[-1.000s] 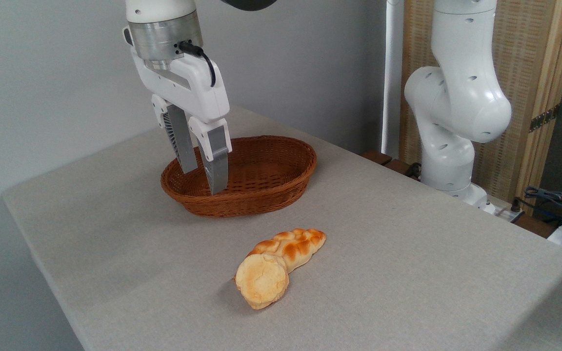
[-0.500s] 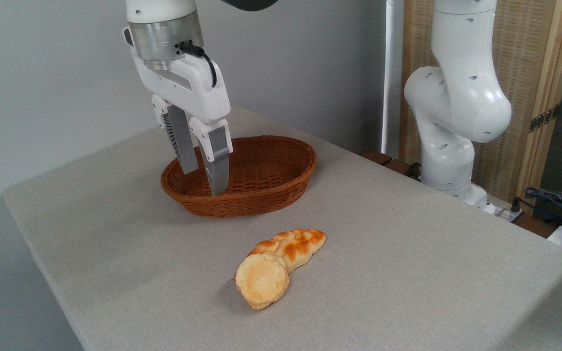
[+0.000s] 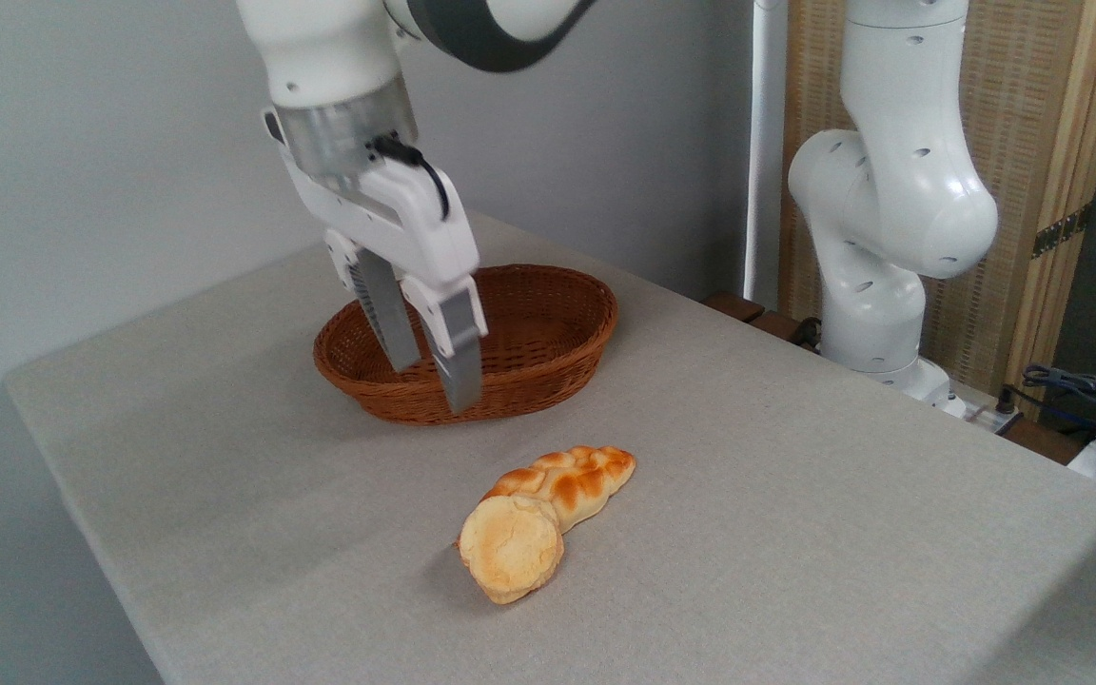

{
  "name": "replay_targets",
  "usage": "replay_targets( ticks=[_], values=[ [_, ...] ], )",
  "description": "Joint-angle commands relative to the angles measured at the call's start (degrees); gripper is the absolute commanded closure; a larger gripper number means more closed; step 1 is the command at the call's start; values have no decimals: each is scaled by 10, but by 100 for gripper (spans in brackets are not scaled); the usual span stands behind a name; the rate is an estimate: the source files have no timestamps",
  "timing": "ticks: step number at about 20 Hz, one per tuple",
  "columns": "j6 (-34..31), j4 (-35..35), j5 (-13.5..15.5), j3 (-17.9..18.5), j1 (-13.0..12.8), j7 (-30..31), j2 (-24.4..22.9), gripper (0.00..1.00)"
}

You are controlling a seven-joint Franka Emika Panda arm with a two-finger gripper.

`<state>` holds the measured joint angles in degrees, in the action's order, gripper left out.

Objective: Put bread into the basket
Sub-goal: 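Move the gripper down over the round golden bun, then close the gripper fingers around the round bun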

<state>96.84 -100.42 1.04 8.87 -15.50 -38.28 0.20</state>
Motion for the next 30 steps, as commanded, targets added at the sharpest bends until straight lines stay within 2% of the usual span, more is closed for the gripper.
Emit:
replay_targets(
  ticks=[1, 4, 6, 8, 10, 14, 30],
  values=[
    [15, -36, 5, 33, -1, -42, -19, 0],
    [49, -59, 3, 41, -1, -55, -19, 0],
    [72, -78, 3, 65, -1, -74, -19, 0],
    [103, -101, 3, 68, -1, -93, -18, 0],
    [122, -116, 3, 89, 0, -118, -18, 0],
    [159, -140, 3, 92, 0, -140, -10, 0],
    [191, -147, 4, 99, 0, -141, 37, 0]
  ],
)
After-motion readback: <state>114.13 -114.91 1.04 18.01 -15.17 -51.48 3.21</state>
